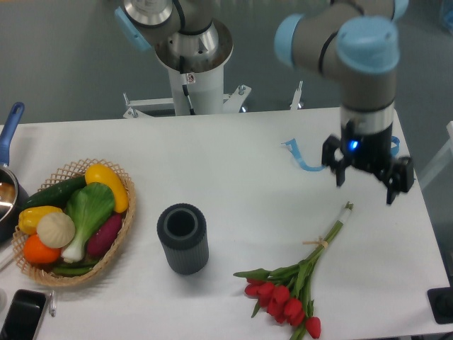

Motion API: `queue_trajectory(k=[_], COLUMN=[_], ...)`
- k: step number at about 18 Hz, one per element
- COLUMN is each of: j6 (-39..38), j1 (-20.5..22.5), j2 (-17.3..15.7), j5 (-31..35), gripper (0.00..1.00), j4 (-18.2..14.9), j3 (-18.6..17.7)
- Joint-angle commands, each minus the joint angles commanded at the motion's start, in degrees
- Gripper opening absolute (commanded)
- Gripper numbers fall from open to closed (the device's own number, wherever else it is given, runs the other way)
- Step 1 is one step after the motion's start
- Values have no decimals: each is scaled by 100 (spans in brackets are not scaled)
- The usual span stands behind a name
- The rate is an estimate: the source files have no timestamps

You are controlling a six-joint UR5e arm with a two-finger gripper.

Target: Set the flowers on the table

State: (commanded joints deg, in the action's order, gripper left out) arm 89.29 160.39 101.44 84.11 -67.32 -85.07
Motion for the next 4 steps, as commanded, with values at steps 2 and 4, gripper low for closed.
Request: queue_trajectory(k=[2,4], j6=[124,264], j1=[202,316], j2=[-176,-343], j5=[-184,-308], gripper=[100,100], j4=[-10,34], j3=[-158,-369])
